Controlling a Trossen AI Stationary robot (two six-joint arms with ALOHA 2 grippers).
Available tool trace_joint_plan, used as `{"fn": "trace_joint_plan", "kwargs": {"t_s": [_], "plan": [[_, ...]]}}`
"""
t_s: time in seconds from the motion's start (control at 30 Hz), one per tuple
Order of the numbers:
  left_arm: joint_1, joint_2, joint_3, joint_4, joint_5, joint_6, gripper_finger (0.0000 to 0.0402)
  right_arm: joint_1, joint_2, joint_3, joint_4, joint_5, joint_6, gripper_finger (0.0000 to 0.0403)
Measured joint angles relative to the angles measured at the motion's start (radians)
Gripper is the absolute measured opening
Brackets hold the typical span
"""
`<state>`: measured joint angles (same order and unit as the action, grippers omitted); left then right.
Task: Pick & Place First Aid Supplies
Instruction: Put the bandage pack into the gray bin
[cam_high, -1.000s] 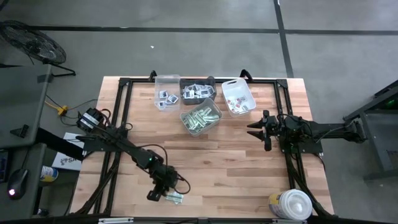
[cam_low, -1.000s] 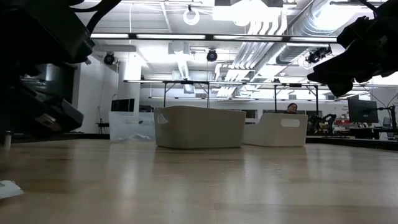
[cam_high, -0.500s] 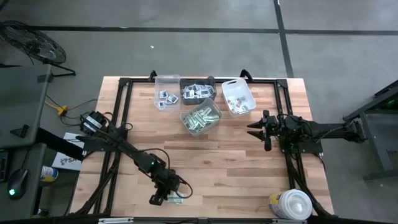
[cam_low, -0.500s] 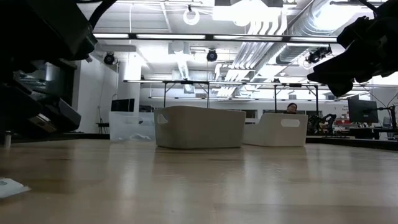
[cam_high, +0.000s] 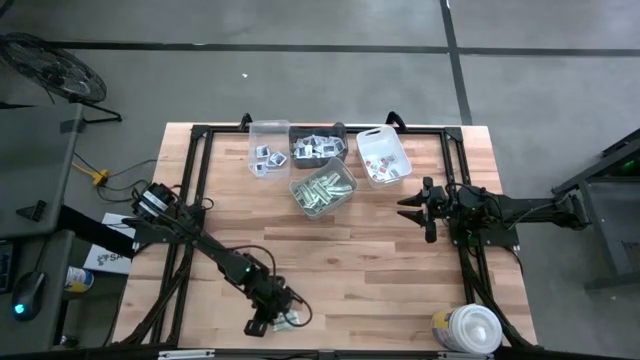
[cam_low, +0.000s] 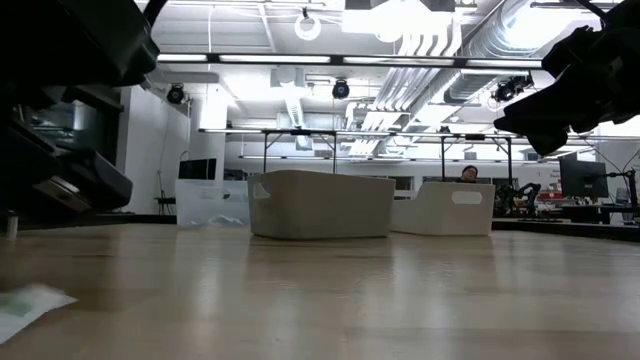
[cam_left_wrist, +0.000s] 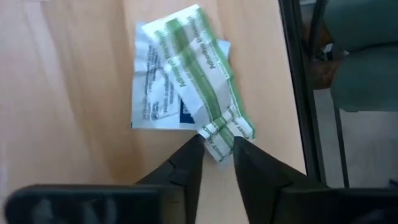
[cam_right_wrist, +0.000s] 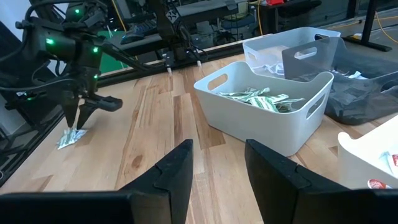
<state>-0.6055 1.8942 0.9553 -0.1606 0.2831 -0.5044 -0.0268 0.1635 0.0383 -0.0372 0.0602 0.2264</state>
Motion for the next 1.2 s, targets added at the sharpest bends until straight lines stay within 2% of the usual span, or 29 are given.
{"fn": "trace_joint_plan", "kwargs": {"t_s": [0.27,0.7,0.97,1.2], "plan": [[0.002,0.002,-0.003,-0.006,-0.006,-0.035,0.0007,0.0,0.0,0.0,0.0,0.0,0.0,0.014],[0.014,-0.026,0.033,-0.033,0.031,-0.029,0.0001,0.0,0.0,0.0,0.0,0.0,0.0,0.014],[0.05,-0.084,0.086,-0.133,0.055,-0.018,0.0,0.0,0.0,0.0,0.0,0.0,0.0,0.014],[0.071,-0.147,0.096,-0.139,0.103,-0.017,0.0,0.0,0.0,0.0,-0.001,0.0,0.0,0.014]]}}
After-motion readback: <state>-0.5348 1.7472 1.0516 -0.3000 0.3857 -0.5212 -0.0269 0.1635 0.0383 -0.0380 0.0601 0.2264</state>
